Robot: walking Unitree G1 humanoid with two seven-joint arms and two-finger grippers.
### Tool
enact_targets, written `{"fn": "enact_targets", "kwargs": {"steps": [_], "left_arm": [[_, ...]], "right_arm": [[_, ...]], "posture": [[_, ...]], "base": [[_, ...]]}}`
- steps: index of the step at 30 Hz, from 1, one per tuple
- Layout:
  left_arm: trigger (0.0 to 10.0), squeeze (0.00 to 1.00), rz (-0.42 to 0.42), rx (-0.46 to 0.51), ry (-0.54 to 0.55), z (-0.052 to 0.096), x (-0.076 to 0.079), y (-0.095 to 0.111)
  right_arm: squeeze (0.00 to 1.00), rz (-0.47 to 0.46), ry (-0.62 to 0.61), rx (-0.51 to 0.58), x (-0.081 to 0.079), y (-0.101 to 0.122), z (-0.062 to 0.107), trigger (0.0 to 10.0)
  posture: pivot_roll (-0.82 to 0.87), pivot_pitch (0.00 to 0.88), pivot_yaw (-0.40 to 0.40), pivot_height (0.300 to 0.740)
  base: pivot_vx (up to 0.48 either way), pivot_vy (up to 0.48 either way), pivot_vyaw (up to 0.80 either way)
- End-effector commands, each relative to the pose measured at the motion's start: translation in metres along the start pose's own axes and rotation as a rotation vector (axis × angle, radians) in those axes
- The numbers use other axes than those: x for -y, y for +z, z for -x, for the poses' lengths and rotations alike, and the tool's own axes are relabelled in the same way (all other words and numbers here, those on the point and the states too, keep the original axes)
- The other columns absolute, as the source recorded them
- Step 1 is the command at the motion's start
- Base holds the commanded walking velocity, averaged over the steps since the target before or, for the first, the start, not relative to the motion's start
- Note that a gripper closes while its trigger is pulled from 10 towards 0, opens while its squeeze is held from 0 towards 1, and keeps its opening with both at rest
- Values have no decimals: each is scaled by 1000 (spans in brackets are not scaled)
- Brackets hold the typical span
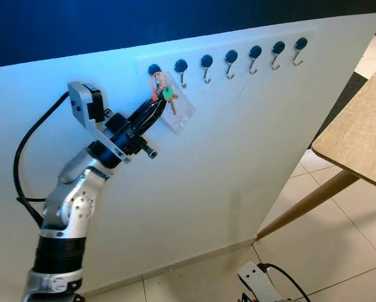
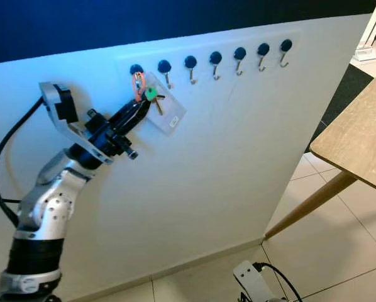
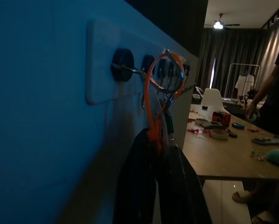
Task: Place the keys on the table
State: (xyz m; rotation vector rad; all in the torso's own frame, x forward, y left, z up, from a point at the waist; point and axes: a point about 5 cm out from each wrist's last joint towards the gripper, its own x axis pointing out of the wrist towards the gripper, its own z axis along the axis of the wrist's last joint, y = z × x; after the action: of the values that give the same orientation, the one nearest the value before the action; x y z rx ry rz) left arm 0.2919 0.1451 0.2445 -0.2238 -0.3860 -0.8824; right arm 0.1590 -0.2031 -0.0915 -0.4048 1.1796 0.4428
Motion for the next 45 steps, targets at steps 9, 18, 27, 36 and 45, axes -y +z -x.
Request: {"fn": "enact_targets", "kwargs": {"steps": [9,18,27,36,45], "left_arm": [[10000,0,-29,-92,-45,19,-2,3],[10000,0,-42,-123,-22,25,-9,8],[10000,0,-114,-160,67,17,-21,14],[10000,0,-106,-160,77,21,-29,28],[10000,0,4,-102,-5,32,-24,40]], "right_arm": [[0,6,46,-62,-16,-16,-2,10000],[0,12,47,-67,-16,-17,-2,10000],[0,11,51,-63,-19,-16,-3,10000],[0,7,53,-68,-20,-18,-3,10000],[0,6,53,-71,-20,-19,-3,10000]], "posture": [[-57,70,50,740],[-53,64,49,740],[-54,65,53,740],[-56,71,60,740],[-56,71,60,740]], "base": [[0,0,0],[0,0,0],[0,0,0],[0,0,0],[0,0,0]]}}
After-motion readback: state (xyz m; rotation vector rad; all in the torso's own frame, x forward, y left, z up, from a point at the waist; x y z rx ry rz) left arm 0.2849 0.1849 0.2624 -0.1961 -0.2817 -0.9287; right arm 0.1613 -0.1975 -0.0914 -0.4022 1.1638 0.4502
